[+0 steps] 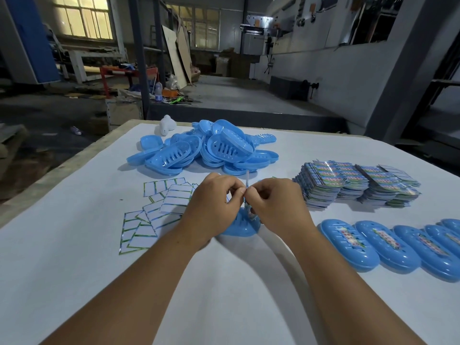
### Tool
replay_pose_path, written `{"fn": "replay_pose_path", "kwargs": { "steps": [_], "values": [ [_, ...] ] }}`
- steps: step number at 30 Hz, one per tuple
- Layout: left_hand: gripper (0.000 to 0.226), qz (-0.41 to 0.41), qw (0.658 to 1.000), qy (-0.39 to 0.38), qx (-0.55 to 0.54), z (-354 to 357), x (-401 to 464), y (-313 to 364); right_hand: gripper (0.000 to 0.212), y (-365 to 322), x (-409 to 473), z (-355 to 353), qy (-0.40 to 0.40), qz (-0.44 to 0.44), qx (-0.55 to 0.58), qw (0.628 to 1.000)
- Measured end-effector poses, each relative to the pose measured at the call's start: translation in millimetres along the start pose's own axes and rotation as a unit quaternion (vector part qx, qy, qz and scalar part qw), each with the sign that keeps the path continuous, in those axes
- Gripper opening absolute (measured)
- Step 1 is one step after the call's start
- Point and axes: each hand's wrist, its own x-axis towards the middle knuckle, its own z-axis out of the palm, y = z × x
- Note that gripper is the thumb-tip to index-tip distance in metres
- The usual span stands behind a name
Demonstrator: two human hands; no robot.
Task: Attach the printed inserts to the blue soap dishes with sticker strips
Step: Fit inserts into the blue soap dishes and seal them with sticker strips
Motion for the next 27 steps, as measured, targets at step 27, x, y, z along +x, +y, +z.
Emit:
{"fn": "replay_pose_path", "kwargs": {
  "steps": [27],
  "values": [
    [0.006,0.052,0.997,-0.004,0.053,2.8,-0.6,0.7,0.038,-2.7,2.8,-1.5,0.005,0.008,-0.002,1.000]
  ]
}}
